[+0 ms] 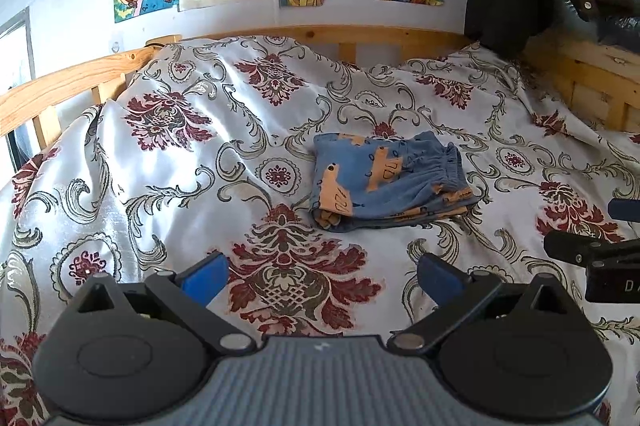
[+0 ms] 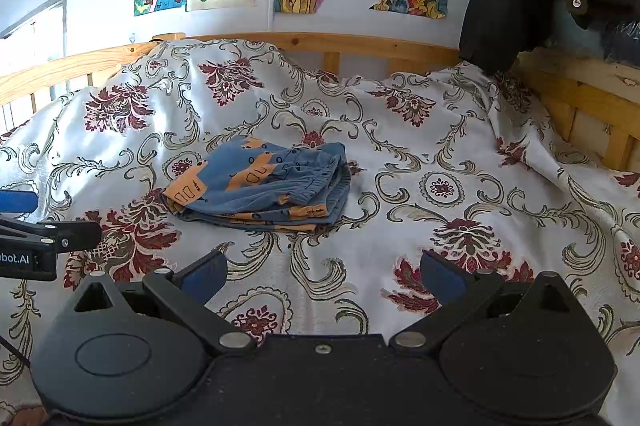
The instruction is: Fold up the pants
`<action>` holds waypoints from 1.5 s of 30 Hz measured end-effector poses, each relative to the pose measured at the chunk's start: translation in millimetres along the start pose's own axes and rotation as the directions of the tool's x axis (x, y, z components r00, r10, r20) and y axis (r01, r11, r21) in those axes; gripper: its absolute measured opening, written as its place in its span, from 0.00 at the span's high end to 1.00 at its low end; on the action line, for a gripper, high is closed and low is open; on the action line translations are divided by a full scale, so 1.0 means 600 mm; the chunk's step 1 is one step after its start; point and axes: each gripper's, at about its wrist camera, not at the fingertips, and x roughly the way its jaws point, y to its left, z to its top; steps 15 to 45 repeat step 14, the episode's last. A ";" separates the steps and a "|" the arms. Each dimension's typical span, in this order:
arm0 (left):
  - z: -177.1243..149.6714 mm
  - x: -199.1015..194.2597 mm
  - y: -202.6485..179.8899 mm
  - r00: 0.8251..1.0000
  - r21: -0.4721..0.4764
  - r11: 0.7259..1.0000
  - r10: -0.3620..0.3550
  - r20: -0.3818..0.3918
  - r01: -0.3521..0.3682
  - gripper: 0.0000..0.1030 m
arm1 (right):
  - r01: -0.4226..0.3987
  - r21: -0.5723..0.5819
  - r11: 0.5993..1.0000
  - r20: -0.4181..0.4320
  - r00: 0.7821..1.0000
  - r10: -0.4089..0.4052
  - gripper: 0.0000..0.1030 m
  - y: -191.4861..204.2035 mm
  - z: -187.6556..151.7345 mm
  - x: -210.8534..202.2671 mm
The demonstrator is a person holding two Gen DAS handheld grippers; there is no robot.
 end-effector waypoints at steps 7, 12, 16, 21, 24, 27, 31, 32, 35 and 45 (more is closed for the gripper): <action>-0.001 0.000 -0.001 1.000 0.007 1.000 0.000 0.001 0.000 0.00 | -0.002 -0.002 1.000 -0.003 1.000 0.002 0.01 0.001 -0.004 0.001; -0.001 0.000 -0.001 1.000 0.007 1.000 0.002 -0.002 -0.002 0.00 | -0.003 -0.003 1.000 -0.005 1.000 0.003 0.01 0.002 -0.007 0.001; -0.001 0.000 -0.001 1.000 0.006 1.000 0.002 -0.003 -0.002 0.00 | -0.003 -0.003 1.000 -0.006 1.000 0.003 0.01 0.003 -0.008 0.001; -0.001 0.000 -0.001 1.000 0.006 1.000 0.002 -0.003 -0.002 0.00 | -0.003 -0.003 1.000 -0.006 1.000 0.003 0.01 0.003 -0.008 0.001; -0.001 0.000 -0.001 1.000 0.006 1.000 0.002 -0.003 -0.002 0.00 | -0.003 -0.003 1.000 -0.006 1.000 0.003 0.01 0.003 -0.008 0.001; -0.001 0.000 -0.001 1.000 0.006 1.000 0.002 -0.003 -0.002 0.00 | -0.003 -0.003 1.000 -0.006 1.000 0.003 0.01 0.003 -0.008 0.001; -0.001 0.000 -0.001 1.000 0.006 1.000 0.002 -0.003 -0.002 0.00 | -0.003 -0.003 1.000 -0.006 1.000 0.003 0.01 0.003 -0.008 0.001; -0.001 0.000 -0.001 1.000 0.006 1.000 0.002 -0.003 -0.002 0.00 | -0.003 -0.003 1.000 -0.006 1.000 0.003 0.01 0.003 -0.008 0.001; -0.001 0.000 -0.001 1.000 0.006 1.000 0.002 -0.003 -0.002 0.00 | -0.003 -0.003 1.000 -0.006 1.000 0.003 0.01 0.003 -0.008 0.001; -0.001 0.000 -0.001 1.000 0.006 1.000 0.002 -0.003 -0.002 0.00 | -0.003 -0.003 1.000 -0.006 1.000 0.003 0.01 0.003 -0.008 0.001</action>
